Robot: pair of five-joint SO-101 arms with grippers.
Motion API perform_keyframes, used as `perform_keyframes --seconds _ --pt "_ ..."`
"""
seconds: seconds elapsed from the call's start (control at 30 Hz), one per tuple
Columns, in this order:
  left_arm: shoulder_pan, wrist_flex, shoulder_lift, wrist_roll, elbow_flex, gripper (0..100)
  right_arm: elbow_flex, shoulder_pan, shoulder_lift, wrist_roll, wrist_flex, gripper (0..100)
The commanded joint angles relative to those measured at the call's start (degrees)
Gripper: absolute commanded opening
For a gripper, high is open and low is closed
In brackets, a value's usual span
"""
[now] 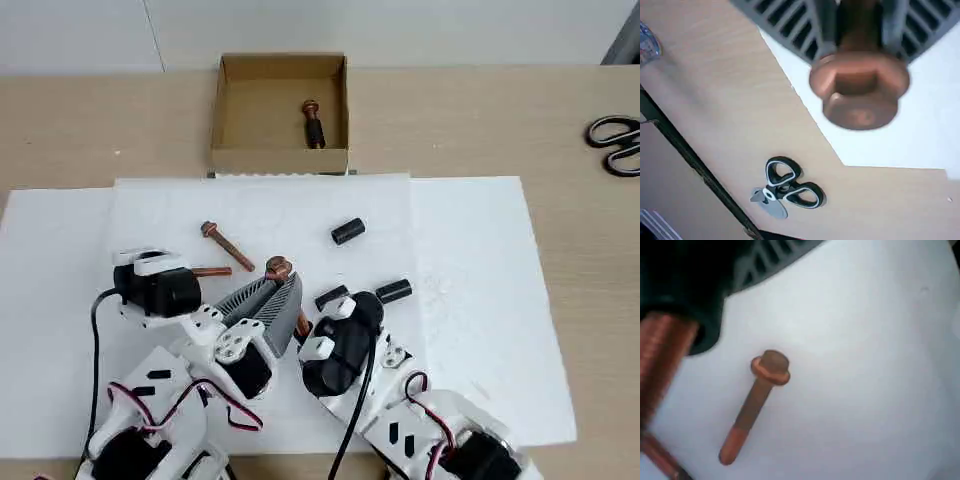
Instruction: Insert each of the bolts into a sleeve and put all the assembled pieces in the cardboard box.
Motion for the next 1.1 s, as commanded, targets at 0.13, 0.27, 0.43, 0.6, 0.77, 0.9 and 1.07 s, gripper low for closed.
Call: perform_keyframes --seconds 0.13,0.27,0.43,0.6,0.77,0.9,1.07 --pt "0.79 6.33 -0.35 0.00 -2.95 1 -0.53 -0.40 -0.40 -0.53 -1.45 0.4" --pt "2.29 12.57 -0.18 -1.76 -6.99 1 -0.53 -0.40 -0.40 -0.53 -1.45 0.4" --pt "4.31 17.23 -0.18 -3.96 -7.34 1 -0.62 -0.40 -0.40 -0.53 -1.89 0.4" --pt "7.47 17.58 -0.09 -5.01 -6.02 1 -0.62 -0.40 -0.40 -0.35 -5.49 0.4" --pt "8.53 17.58 -0.09 -9.67 -4.26 1 -0.53 -0.40 -0.40 2.02 -5.49 0.4" --pt "8.53 17.49 -0.09 -10.29 -4.26 1 -0.62 0.84 -0.40 2.02 -5.49 0.4" --pt "8.35 17.58 -0.09 -10.29 -4.35 13 -0.62 1.45 -0.40 2.02 -5.49 0.4"
